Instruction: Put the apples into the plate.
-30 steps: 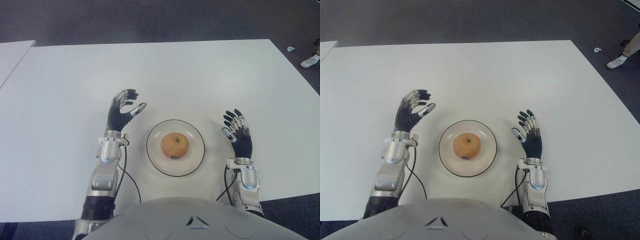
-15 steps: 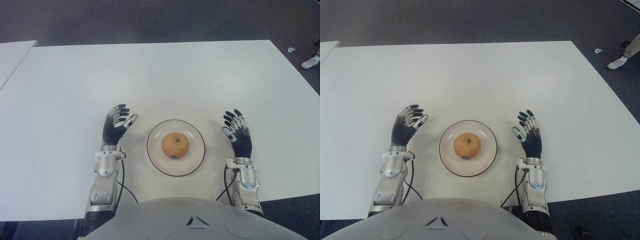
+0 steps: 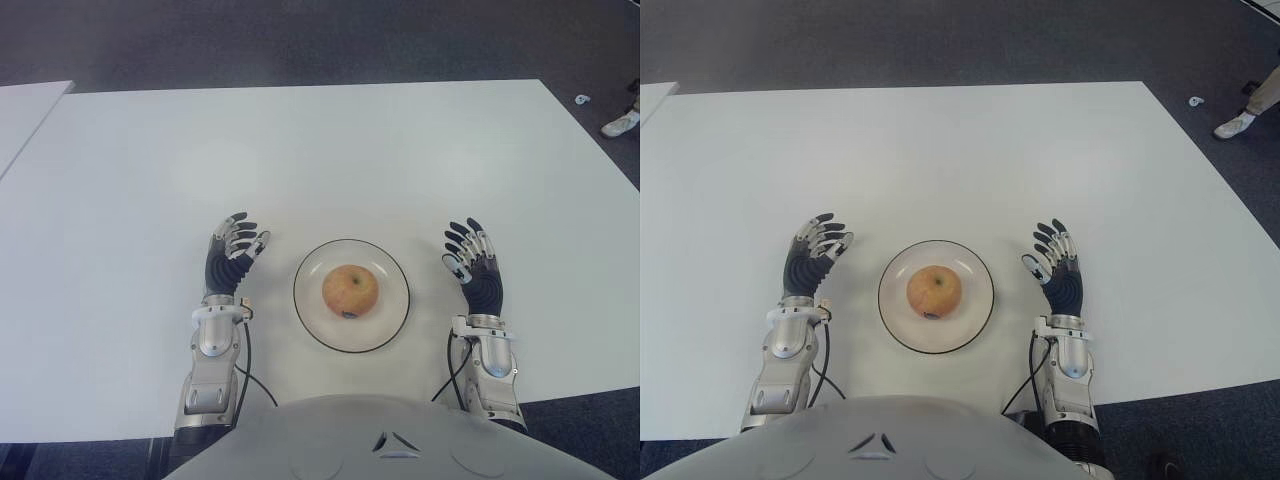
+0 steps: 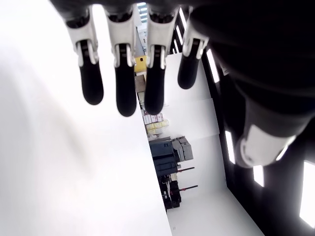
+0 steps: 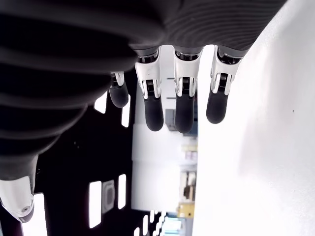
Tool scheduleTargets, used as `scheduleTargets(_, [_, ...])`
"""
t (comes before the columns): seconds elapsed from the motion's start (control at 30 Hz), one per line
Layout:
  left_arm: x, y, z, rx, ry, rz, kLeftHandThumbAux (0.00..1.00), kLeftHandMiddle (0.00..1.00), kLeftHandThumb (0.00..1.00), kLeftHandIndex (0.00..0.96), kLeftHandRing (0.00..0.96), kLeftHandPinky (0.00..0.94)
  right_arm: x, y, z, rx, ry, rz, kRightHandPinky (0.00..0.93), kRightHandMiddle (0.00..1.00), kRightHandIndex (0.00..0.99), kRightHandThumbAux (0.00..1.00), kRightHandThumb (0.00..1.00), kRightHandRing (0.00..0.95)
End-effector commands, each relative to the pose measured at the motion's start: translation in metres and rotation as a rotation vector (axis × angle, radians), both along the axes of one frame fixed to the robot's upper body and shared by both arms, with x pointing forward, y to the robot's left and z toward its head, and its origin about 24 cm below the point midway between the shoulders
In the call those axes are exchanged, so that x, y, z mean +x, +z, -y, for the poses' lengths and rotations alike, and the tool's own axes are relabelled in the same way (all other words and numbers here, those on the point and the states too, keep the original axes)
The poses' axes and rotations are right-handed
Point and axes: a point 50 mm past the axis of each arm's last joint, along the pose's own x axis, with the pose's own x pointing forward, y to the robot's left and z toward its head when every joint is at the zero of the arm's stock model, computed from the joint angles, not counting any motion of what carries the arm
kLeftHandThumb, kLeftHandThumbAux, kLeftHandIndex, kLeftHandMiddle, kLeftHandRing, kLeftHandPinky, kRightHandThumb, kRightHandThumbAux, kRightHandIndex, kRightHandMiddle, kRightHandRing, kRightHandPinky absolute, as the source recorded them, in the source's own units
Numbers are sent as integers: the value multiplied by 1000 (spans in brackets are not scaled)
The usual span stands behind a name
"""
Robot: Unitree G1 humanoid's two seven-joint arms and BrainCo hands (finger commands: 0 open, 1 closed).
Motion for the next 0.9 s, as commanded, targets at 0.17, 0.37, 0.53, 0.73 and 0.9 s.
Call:
scheduleTargets(0.17, [-10, -9, 5, -40, 41, -40, 666, 344, 291, 244, 356, 347, -34, -46, -5, 39, -17, -250, 253, 227, 107, 578, 336, 228])
scheduleTargets(0.37, [-15, -12, 11, -92, 38, -7, 668, 341, 259, 245, 337, 310, -34, -45, -5, 51, -17, -250, 231, 226, 110, 583, 328, 227])
scheduleTargets(0.53, [-17, -14, 14, -120, 40, 29, 674, 343, 253, 268, 327, 299, -33, -44, -5, 61, -14, -242, 219, 220, 106, 571, 324, 221])
scheduleTargets(0.73, [-18, -17, 15, -116, 51, 65, 683, 354, 263, 296, 334, 328, -34, -45, -3, 52, -9, -249, 220, 217, 99, 557, 317, 217])
scheduleTargets(0.9, [-18, -20, 16, -107, 55, 68, 688, 368, 266, 303, 345, 336, -35, -45, -3, 46, -11, -246, 232, 218, 98, 565, 327, 221])
